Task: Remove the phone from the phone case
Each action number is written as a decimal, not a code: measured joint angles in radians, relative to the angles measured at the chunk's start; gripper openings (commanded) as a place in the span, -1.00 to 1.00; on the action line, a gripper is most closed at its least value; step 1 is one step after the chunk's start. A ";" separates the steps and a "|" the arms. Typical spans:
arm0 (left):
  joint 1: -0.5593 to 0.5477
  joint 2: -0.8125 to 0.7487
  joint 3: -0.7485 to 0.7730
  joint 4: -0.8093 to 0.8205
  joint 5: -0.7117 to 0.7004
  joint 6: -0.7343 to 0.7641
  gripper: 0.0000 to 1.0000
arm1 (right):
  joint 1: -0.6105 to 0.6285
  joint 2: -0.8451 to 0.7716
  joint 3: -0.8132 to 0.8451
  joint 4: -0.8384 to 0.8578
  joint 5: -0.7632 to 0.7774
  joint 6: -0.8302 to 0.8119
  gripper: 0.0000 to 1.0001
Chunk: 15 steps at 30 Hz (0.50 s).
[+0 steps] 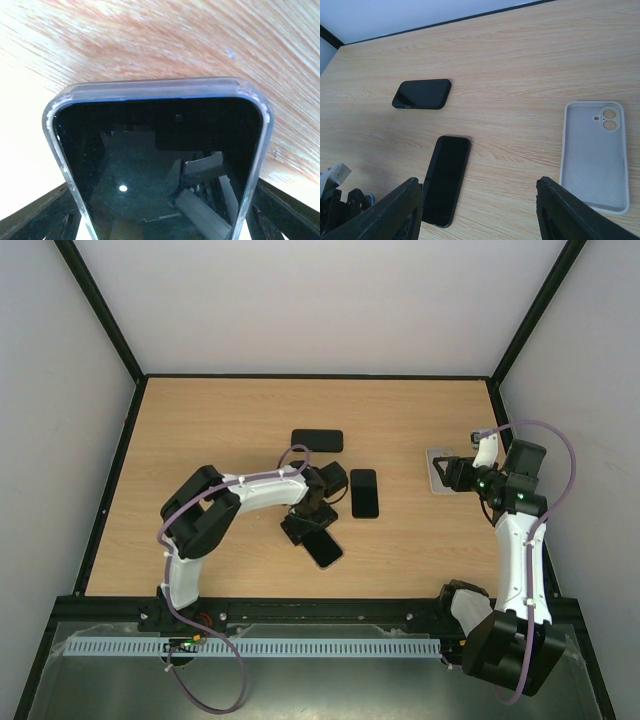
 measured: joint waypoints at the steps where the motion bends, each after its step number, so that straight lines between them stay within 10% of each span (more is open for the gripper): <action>1: 0.001 0.003 0.005 -0.004 0.004 0.000 0.65 | 0.000 0.000 0.000 0.000 0.000 0.000 0.23; 6: 0.002 0.034 0.051 -0.025 0.009 0.008 0.27 | 0.000 0.000 0.000 0.000 0.000 0.000 0.23; 10: 0.002 0.042 0.065 -0.032 0.008 0.012 -0.57 | 0.000 0.000 0.000 0.000 0.000 0.000 0.23; 15: 0.000 0.033 0.061 -0.030 -0.014 0.011 -0.83 | 0.000 0.000 0.000 0.000 0.000 0.000 0.23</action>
